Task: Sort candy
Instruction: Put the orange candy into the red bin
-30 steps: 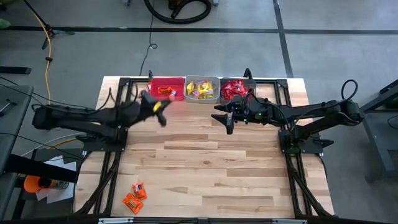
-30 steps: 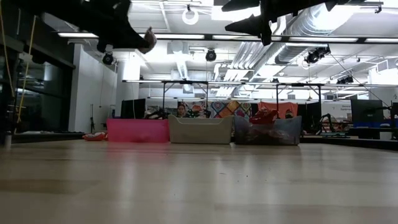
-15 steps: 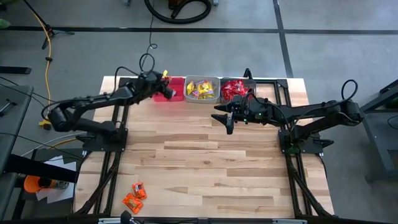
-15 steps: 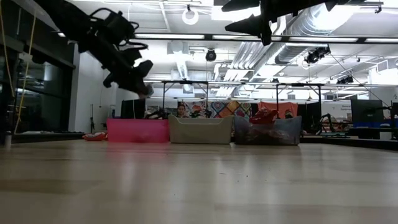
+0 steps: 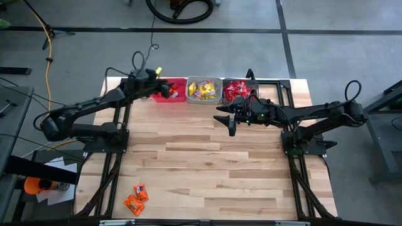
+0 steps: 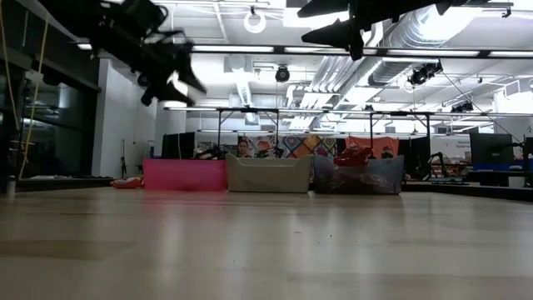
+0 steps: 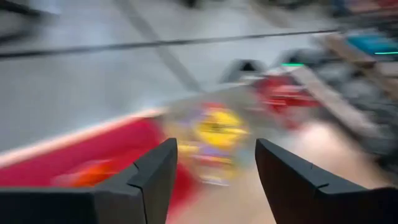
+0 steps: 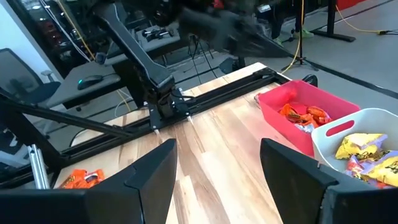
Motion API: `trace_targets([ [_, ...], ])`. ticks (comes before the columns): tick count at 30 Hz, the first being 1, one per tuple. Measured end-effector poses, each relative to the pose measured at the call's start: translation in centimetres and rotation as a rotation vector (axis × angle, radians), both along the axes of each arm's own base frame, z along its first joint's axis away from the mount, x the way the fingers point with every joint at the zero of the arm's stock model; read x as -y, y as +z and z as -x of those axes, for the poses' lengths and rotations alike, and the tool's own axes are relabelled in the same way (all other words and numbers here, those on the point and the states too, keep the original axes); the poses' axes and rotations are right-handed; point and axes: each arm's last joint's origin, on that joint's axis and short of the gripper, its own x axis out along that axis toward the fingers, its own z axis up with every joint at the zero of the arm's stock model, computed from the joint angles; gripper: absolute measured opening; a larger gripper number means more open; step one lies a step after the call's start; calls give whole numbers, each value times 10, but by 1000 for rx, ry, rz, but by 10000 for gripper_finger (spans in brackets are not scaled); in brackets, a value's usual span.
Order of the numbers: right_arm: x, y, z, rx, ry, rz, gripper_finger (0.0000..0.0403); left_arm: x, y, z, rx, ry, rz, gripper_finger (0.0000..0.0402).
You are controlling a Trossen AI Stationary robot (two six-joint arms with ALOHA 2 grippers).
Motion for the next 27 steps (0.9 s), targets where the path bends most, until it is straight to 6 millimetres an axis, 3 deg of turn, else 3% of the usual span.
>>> trace_targets([
  [5, 0, 0, 0, 2, -1, -5, 224, 43, 29, -1, 170, -377, -6, 204],
  [11, 0, 0, 0, 10, -4, -48, 224, 117, 57, -5, 344, -579, -51, 198],
  [16, -1, 0, 0, 9, 29, -53, 224, 181, 54, -7, 323, -632, -58, 191],
  [19, -2, 0, 0, 12, 72, -61, 224, 210, 44, -7, 225, -645, -153, 188],
  [23, -8, 5, -1, 57, 228, -41, 224, 232, 35, -9, 126, -622, -319, 186],
  [27, -16, 9, -2, 92, 298, 18, 224, 235, 34, -11, 126, -589, -340, 186],
])
